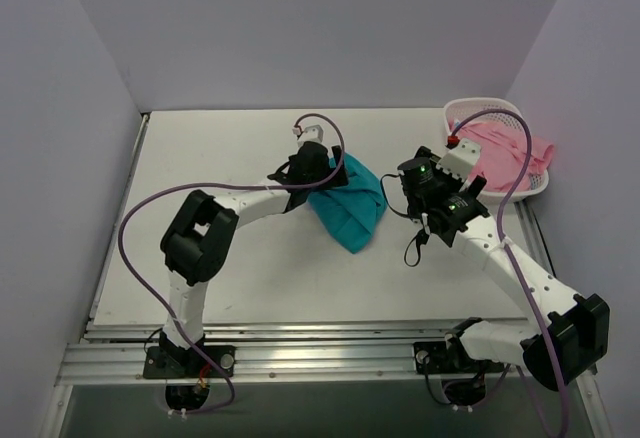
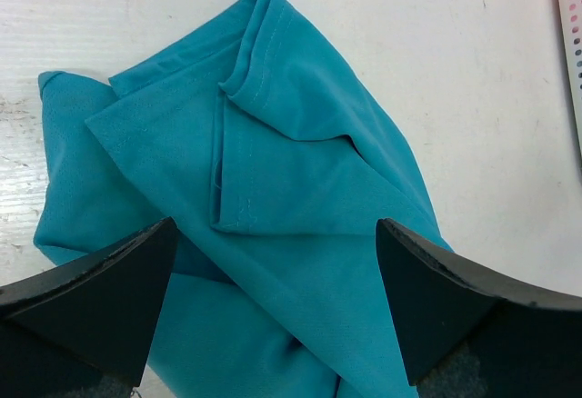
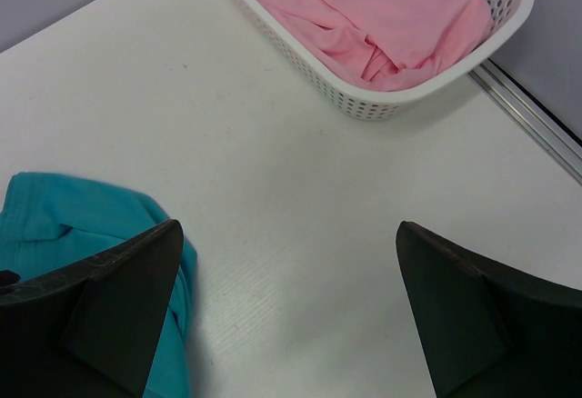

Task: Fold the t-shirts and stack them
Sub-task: Move the tshirt to the center of the board

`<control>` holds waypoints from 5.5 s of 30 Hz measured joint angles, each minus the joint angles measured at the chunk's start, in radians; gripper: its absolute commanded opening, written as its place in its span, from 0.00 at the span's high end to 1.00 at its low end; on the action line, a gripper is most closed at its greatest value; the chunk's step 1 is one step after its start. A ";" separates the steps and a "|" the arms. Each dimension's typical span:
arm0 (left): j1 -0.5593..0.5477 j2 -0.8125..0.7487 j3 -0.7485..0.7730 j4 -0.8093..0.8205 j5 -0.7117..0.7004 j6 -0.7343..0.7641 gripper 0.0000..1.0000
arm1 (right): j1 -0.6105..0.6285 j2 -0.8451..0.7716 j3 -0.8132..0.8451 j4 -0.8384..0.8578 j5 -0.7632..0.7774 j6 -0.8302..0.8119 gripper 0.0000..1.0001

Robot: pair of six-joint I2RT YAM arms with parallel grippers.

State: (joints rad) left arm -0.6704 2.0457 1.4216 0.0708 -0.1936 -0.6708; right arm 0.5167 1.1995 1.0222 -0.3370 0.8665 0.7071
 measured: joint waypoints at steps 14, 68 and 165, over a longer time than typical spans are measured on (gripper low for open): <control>0.002 0.050 0.037 0.018 -0.008 0.021 0.00 | 0.000 0.000 -0.001 0.000 0.000 0.000 0.00; 0.150 -0.213 0.475 -0.121 -0.005 0.200 0.98 | 0.048 -0.030 -0.079 0.122 -0.150 0.011 0.02; 0.097 -0.652 0.192 -0.169 -0.177 0.425 0.98 | 0.496 0.838 0.127 0.845 -0.328 -0.097 0.72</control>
State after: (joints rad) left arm -0.5739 1.3941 1.6138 -0.0986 -0.3710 -0.2459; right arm 1.0130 2.0380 1.1488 0.5083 0.5388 0.6102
